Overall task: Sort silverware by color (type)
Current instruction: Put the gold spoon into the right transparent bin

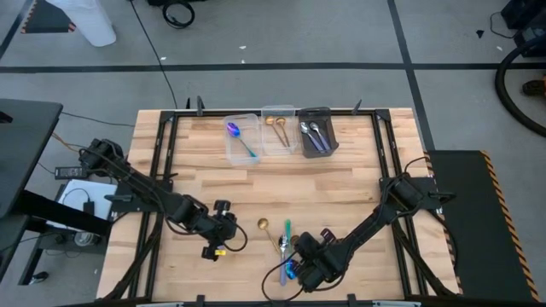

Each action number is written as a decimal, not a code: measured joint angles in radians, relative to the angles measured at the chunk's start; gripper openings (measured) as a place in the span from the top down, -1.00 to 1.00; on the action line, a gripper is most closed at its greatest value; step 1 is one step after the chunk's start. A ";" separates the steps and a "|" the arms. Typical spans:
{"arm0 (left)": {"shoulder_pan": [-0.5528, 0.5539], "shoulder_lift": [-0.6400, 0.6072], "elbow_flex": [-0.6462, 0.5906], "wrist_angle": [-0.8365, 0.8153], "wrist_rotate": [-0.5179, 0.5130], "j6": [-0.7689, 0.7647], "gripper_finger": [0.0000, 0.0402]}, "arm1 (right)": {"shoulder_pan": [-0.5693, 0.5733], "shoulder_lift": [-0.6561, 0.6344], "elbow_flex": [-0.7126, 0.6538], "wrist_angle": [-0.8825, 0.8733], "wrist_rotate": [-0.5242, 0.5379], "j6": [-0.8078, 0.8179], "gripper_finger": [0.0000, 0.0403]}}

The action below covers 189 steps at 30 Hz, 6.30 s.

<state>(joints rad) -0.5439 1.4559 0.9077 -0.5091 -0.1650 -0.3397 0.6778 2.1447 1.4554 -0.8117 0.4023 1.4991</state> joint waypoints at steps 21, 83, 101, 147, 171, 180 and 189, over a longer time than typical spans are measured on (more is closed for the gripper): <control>-0.031 -0.018 0.000 0.077 -0.157 0.154 0.48 | -0.132 -0.217 -0.004 -0.229 0.087 -0.240 0.90; 0.162 -0.298 -0.305 0.677 -0.017 0.464 0.48 | -0.806 -0.529 -0.002 0.060 -0.110 -0.976 0.89; 0.162 -0.298 -0.305 0.666 -0.017 0.456 0.48 | -0.937 -0.529 -0.002 0.139 -0.250 -1.050 0.89; 0.197 -0.487 -0.394 0.406 -0.040 0.415 0.48 | -1.157 -0.300 -0.002 0.629 -0.358 -1.264 0.89; 0.197 -0.486 -0.394 0.391 -0.040 0.385 0.48 | -1.162 -0.166 -0.055 0.651 -0.196 -1.256 0.89; 0.198 -0.486 -0.394 0.393 -0.040 0.383 0.48 | -1.171 -0.166 -0.153 0.723 -0.186 -1.229 0.89; 0.198 -0.486 -0.394 0.393 -0.040 0.378 0.48 | -1.179 -0.166 -0.183 0.753 -0.230 -1.203 0.83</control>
<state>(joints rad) -0.3462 0.9695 0.5137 -0.1162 -0.2050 0.0383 -0.5014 1.9785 1.2724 -0.0587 0.1724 0.2964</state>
